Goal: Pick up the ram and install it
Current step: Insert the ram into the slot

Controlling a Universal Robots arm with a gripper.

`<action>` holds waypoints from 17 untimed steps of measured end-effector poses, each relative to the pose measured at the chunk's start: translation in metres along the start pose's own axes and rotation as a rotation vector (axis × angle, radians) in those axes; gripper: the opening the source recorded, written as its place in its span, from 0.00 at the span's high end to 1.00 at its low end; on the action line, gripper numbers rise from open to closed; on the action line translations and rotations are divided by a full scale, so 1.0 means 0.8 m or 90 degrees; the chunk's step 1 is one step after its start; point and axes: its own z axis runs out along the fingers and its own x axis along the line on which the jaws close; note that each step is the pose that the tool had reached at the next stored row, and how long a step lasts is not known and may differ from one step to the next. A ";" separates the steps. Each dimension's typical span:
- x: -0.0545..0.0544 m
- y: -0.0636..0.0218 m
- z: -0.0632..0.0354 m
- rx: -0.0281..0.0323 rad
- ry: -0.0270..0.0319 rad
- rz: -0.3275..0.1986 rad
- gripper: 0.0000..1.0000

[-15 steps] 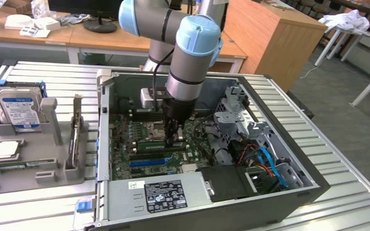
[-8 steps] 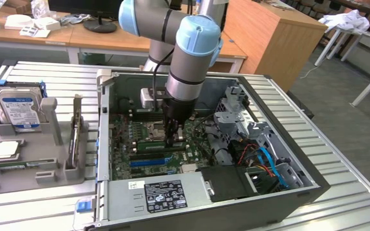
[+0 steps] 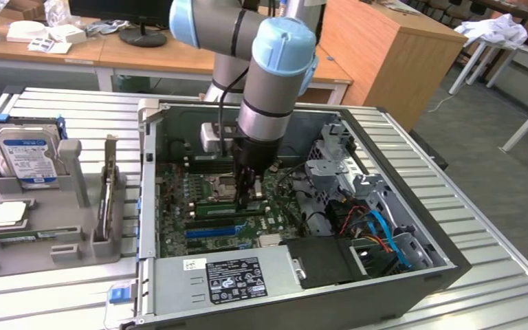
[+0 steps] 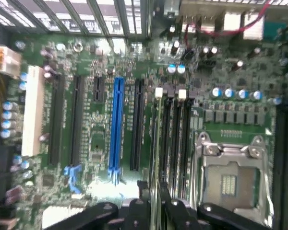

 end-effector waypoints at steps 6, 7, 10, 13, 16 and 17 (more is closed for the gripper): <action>0.000 0.001 -0.034 0.0000 0.0000 0.000 0.79; 0.000 0.001 -0.040 0.0000 0.0000 0.000 0.79; 0.000 0.002 -0.057 0.0000 -0.0001 0.000 0.79; 0.001 0.002 -0.074 0.0000 0.0000 0.000 0.81; 0.001 0.003 -0.091 0.0000 0.0000 0.000 0.90; 0.001 0.003 -0.094 0.0000 -0.0003 0.000 0.90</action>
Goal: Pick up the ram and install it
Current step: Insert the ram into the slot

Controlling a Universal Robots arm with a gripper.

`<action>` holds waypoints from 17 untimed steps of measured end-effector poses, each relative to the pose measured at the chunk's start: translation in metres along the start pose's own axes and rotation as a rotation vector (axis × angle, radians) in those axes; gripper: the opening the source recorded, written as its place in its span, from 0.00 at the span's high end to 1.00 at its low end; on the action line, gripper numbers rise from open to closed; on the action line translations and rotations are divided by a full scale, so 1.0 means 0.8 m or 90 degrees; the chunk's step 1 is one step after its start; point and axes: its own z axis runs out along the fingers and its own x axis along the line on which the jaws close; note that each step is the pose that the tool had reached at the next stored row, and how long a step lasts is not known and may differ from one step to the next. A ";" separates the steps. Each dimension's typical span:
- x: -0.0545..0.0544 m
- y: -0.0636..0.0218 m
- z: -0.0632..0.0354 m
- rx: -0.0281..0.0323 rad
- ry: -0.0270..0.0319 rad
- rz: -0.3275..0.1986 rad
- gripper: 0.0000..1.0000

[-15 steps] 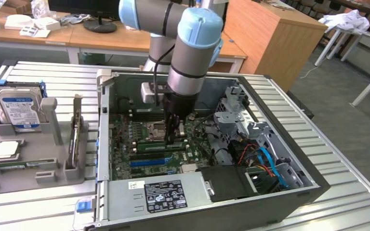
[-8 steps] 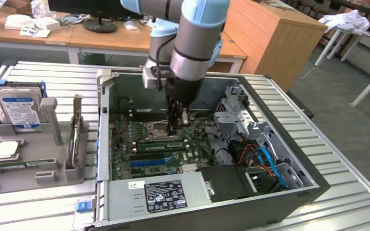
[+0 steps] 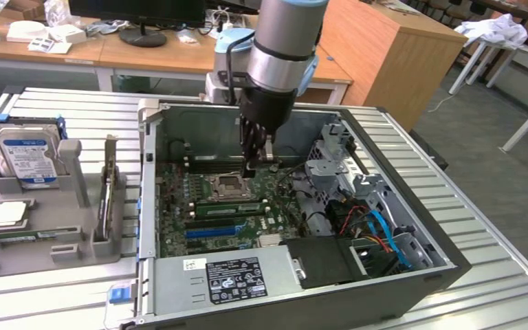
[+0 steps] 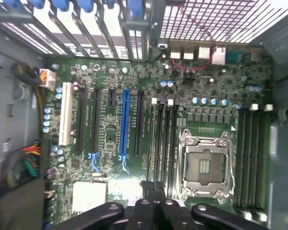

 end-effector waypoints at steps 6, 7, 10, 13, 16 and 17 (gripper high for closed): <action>0.000 0.000 -0.001 0.0001 -0.0009 0.000 0.90; 0.000 0.000 -0.001 0.0001 -0.0010 0.000 0.90; 0.000 0.000 -0.002 0.0001 -0.0014 0.000 0.90; 0.000 0.000 -0.003 0.0002 -0.0018 0.000 0.90; 0.000 0.000 -0.004 0.0002 -0.0025 0.000 0.90; 0.000 0.000 -0.005 0.0002 -0.0030 -0.001 0.90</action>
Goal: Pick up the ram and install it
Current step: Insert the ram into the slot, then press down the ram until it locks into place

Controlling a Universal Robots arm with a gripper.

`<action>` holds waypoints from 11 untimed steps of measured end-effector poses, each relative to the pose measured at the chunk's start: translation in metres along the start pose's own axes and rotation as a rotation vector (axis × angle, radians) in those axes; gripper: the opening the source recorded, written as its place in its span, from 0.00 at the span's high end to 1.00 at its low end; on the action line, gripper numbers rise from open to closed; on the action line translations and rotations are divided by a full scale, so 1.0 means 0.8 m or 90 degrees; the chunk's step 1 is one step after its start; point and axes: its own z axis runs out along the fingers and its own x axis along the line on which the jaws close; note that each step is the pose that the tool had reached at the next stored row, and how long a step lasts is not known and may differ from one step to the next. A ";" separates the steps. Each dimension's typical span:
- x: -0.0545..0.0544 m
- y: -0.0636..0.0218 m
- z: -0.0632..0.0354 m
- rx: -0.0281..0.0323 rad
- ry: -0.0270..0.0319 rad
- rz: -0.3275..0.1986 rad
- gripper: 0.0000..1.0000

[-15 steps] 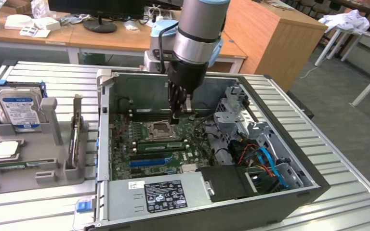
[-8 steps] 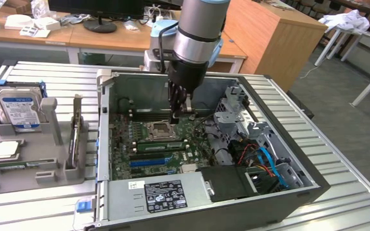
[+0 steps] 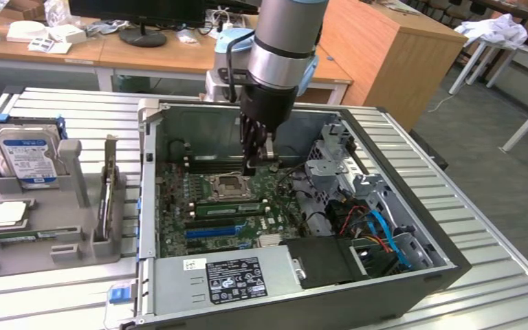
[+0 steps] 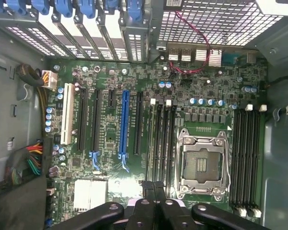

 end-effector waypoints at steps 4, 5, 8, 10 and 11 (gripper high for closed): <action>0.000 0.000 -0.001 0.0000 -0.0006 0.000 0.90; 0.000 0.000 -0.001 0.0000 -0.0007 0.000 0.90; 0.000 0.000 -0.002 0.0000 -0.0011 0.000 0.90; 0.000 0.000 -0.002 0.0000 -0.0014 0.000 0.90; 0.000 -0.001 -0.002 -0.0001 -0.0015 0.000 0.90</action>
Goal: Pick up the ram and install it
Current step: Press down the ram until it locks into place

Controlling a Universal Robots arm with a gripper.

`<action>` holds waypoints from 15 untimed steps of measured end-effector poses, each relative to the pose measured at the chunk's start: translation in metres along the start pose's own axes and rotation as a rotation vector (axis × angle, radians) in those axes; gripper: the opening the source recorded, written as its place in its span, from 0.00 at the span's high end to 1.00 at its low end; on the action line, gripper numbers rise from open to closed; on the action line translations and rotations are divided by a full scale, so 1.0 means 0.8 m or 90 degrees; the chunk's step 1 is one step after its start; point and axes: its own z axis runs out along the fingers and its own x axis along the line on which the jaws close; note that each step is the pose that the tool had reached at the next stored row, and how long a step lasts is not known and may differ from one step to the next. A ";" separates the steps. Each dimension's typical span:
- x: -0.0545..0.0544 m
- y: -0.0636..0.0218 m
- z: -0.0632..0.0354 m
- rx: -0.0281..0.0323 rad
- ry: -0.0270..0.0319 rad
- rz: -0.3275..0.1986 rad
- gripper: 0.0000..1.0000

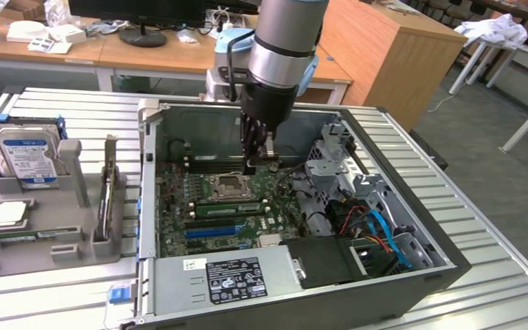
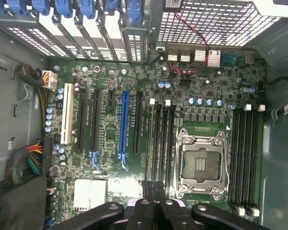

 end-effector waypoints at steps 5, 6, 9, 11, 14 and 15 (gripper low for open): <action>0.001 -0.027 -0.001 0.0001 0.0000 0.000 0.90; 0.002 -0.033 -0.001 0.0001 -0.0001 0.000 0.90; 0.002 -0.049 0.003 0.0000 -0.0002 0.000 0.90; 0.003 -0.052 0.007 0.0000 -0.0001 0.000 0.90; 0.003 -0.053 0.014 0.0001 -0.0001 0.000 0.90; 0.003 -0.053 0.016 0.0001 -0.0001 0.000 0.90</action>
